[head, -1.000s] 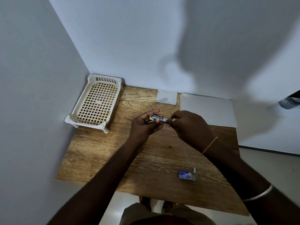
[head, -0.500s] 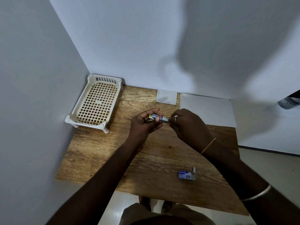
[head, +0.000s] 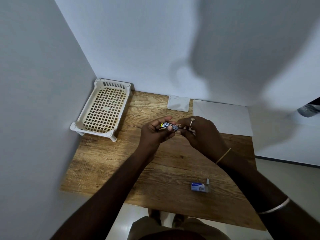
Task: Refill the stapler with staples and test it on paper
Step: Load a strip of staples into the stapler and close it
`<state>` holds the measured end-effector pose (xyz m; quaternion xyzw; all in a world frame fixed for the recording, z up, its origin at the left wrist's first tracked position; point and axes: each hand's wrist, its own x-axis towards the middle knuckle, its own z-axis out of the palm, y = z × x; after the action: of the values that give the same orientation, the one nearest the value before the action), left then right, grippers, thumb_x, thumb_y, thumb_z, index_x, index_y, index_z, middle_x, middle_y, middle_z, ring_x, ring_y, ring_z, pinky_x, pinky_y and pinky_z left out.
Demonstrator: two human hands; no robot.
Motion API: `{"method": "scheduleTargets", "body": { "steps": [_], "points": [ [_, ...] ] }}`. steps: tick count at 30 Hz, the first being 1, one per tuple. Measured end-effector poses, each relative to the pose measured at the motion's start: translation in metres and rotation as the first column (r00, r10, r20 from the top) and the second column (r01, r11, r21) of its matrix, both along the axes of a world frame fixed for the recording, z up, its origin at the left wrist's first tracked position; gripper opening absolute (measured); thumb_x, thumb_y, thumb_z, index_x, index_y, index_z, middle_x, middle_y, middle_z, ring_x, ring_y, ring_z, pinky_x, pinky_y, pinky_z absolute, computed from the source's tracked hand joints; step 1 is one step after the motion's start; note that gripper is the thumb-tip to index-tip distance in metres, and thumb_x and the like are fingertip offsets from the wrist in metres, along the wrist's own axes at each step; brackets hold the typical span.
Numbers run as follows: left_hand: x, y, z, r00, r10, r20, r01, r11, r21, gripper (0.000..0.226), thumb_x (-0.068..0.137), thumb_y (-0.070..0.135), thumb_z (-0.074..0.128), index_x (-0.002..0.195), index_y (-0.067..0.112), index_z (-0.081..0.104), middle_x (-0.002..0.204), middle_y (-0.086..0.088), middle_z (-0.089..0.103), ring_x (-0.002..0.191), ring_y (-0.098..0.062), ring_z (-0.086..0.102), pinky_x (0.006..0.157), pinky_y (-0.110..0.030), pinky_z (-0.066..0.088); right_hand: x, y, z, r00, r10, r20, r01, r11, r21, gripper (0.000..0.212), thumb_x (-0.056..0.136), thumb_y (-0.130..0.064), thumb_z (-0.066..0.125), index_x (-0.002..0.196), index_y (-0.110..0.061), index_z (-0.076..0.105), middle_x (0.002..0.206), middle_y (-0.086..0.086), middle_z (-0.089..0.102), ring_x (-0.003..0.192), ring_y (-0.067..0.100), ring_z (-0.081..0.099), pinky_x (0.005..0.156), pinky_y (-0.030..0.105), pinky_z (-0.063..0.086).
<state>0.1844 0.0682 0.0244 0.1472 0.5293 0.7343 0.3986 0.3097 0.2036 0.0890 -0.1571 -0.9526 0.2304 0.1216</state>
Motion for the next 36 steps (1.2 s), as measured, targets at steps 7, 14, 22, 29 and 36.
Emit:
{"method": "scheduleTargets", "body": {
  "steps": [7, 14, 22, 29, 36],
  "points": [
    [0.002, 0.003, 0.004, 1.0, -0.009, -0.026, 0.008, 0.999, -0.038, 0.033, 0.09, -0.005, 0.07, 0.119, 0.01, 0.07, 0.107, -0.013, 0.078, 0.1, -0.024, 0.075, 0.079, -0.033, 0.062, -0.004, 0.008, 0.011, 0.983, 0.131, 0.126, -0.142, 0.986, 0.084, 0.022, 0.09, -0.014, 0.067, 0.107, -0.026, 0.076, 0.095, 0.002, 0.071, 0.081, 0.025, 0.066, 0.067, 0.041, 0.056],
    [0.006, 0.004, 0.005, 0.997, 0.002, -0.071, -0.007, 0.998, -0.058, 0.035, 0.089, -0.005, 0.071, 0.122, 0.005, 0.069, 0.109, -0.016, 0.077, 0.1, -0.025, 0.075, 0.079, -0.033, 0.061, -0.008, 0.01, 0.012, 0.985, 0.106, 0.138, -0.113, 0.992, 0.048, 0.011, 0.088, -0.01, 0.068, 0.094, -0.017, 0.075, 0.086, 0.005, 0.071, 0.079, 0.027, 0.066, 0.07, 0.041, 0.053],
    [0.011, 0.006, 0.009, 0.995, 0.076, -0.068, -0.078, 0.997, -0.022, 0.026, 0.089, -0.001, 0.072, 0.113, 0.008, 0.072, 0.108, -0.016, 0.076, 0.101, -0.026, 0.074, 0.079, -0.034, 0.061, -0.006, 0.004, 0.005, 0.999, 0.039, 0.02, -0.041, 0.995, 0.092, 0.016, 0.084, 0.001, 0.066, 0.09, -0.013, 0.07, 0.088, 0.005, 0.07, 0.083, 0.025, 0.064, 0.07, 0.039, 0.053],
    [0.01, 0.008, 0.007, 0.986, 0.125, -0.107, -0.127, 0.992, -0.019, 0.024, 0.09, -0.001, 0.072, 0.114, -0.002, 0.07, 0.117, -0.024, 0.071, 0.107, -0.034, 0.071, 0.082, -0.037, 0.061, -0.002, -0.001, -0.001, 0.991, -0.038, -0.125, 0.045, 0.998, 0.052, 0.008, 0.09, -0.004, 0.067, 0.093, -0.01, 0.071, 0.087, 0.005, 0.072, 0.08, 0.024, 0.064, 0.069, 0.031, 0.05],
    [0.008, 0.007, 0.008, 0.99, 0.117, -0.082, -0.116, 0.993, 0.015, 0.019, 0.09, -0.006, 0.069, 0.109, -0.006, 0.069, 0.101, -0.02, 0.074, 0.095, -0.027, 0.074, 0.082, -0.037, 0.061, 0.003, 0.001, -0.005, 0.981, 0.1, -0.169, -0.056, 0.967, 0.248, 0.01, 0.093, -0.006, 0.065, 0.102, -0.006, 0.07, 0.096, 0.012, 0.071, 0.087, 0.027, 0.064, 0.072, 0.033, 0.051]
  ]
}}
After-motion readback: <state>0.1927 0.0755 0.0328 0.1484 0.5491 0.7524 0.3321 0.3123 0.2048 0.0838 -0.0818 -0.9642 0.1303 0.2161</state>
